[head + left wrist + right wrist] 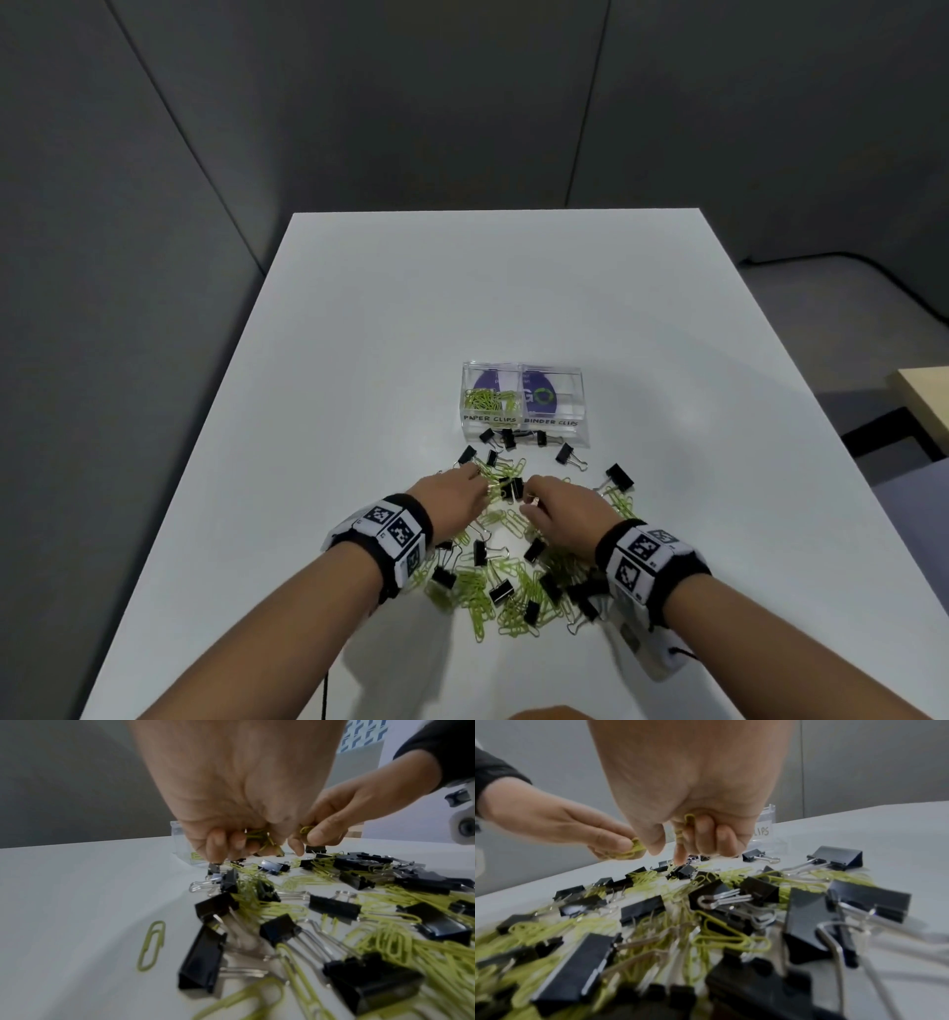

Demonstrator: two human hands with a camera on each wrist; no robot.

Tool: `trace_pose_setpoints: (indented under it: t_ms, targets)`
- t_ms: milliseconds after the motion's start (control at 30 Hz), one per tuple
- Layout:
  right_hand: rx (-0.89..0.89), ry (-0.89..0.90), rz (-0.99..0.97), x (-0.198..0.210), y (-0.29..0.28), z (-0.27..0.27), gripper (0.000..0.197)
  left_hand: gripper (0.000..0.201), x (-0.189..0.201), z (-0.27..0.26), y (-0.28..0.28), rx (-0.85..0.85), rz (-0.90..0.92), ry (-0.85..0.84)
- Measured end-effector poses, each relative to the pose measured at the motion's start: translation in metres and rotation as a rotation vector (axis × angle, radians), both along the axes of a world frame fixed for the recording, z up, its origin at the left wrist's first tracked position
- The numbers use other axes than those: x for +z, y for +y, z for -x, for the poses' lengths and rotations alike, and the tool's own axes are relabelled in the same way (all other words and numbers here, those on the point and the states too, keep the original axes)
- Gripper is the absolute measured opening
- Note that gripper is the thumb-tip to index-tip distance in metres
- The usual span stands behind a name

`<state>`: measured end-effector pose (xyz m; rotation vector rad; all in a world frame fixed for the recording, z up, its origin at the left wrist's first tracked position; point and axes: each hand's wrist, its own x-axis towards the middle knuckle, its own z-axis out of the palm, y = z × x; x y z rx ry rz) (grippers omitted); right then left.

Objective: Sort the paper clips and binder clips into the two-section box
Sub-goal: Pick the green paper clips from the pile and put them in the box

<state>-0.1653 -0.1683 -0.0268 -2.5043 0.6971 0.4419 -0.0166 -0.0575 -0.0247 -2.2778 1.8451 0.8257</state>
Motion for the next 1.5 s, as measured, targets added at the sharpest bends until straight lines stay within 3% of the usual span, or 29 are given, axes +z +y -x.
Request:
trace_pose_setpoints:
  t_ms: [167, 433, 667, 1000, 1133, 1267, 1500]
  targets:
    - [0.127, 0.127, 0.135, -0.007, 0.013, -0.007, 0.046, 0.033, 0.004, -0.009, 0.013, 0.126, 0.005, 0.030]
    - [0.144, 0.125, 0.101, -0.012, 0.026, -0.021, 0.011, 0.026, 0.000, -0.019, 0.026, 0.228, -0.026, 0.062]
    - [0.207, 0.142, 0.064, -0.006, 0.019, -0.018, 0.008, 0.018, 0.006, -0.026, 0.038, 0.235, -0.024, 0.034]
    - [-0.044, -0.104, 0.017, 0.062, -0.044, -0.081, 0.009, 0.019, 0.062, -0.067, -0.005, 0.212, 0.173, -0.071]
    - [-0.117, -0.067, 0.105, 0.063, -0.062, -0.115, 0.007, 0.020, 0.077, -0.083, -0.030, 0.198, 0.187, -0.120]
    - [-0.102, -0.045, 0.030, 0.058, -0.064, -0.133, 0.017, 0.027, 0.073, -0.094, -0.052, 0.172, 0.122, -0.175]
    - [-0.180, -0.261, -0.050, 0.051, -0.076, -0.098, 0.016, 0.031, 0.052, -0.089, -0.092, 0.066, 0.036, -0.240]
